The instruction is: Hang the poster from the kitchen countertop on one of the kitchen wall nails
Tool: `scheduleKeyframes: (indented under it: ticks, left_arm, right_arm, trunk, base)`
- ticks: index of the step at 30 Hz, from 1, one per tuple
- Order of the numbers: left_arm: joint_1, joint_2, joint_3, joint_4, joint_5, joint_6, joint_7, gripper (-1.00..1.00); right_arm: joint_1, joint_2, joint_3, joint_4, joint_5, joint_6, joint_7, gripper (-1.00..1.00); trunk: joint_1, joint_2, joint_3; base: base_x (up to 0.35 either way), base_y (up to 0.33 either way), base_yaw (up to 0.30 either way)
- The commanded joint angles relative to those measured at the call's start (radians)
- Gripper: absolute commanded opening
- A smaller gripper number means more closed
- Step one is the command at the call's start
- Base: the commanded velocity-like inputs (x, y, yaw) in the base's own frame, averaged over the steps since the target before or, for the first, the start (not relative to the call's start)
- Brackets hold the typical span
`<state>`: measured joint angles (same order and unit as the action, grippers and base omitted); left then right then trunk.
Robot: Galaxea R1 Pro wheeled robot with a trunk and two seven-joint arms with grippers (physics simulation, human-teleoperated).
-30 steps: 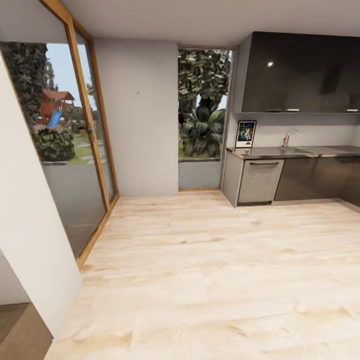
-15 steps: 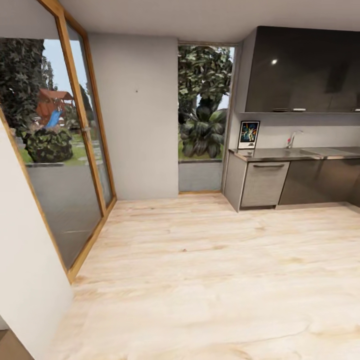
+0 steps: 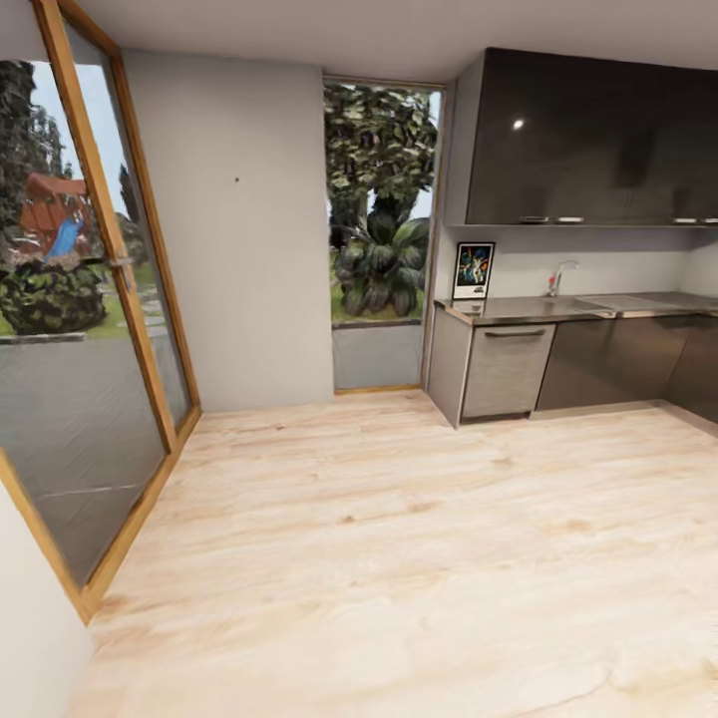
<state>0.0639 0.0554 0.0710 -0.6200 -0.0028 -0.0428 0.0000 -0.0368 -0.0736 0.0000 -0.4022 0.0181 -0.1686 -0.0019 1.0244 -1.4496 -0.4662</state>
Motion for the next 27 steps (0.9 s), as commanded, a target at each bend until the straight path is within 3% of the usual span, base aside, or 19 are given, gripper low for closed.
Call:
scheduleKeyframes:
  ticks: [1, 12, 27]
  left_arm:
    - [0.0, 0.0, 0.001, -0.001, 0.0, -0.002, 0.0, 1.0]
    - [0.0, -0.002, 0.0, -0.003, 0.0, 0.001, 0.004, 1.0]
    - [0.0, -0.002, 0.0, -0.004, 0.0, 0.001, 0.005, 1.0]
  right_arm:
    - [-0.001, 0.0, 0.0, 0.001, 0.002, -0.003, 0.0, 1.0]
    - [-0.001, 0.001, -0.001, 0.001, 0.002, -0.003, 0.0, 1.0]
    - [-0.001, 0.0, -0.002, 0.0, 0.002, -0.003, -0.001, 1.0]
  trunk:
    - [0.001, 0.0, 0.0]
    - [0.001, 0.0, 0.004]
    - [0.001, 0.0, 0.005]
  base:
    - [0.317, -0.017, -0.287]
    - [0.117, -0.009, -0.273]
    - [0.325, 0.0, -0.016]
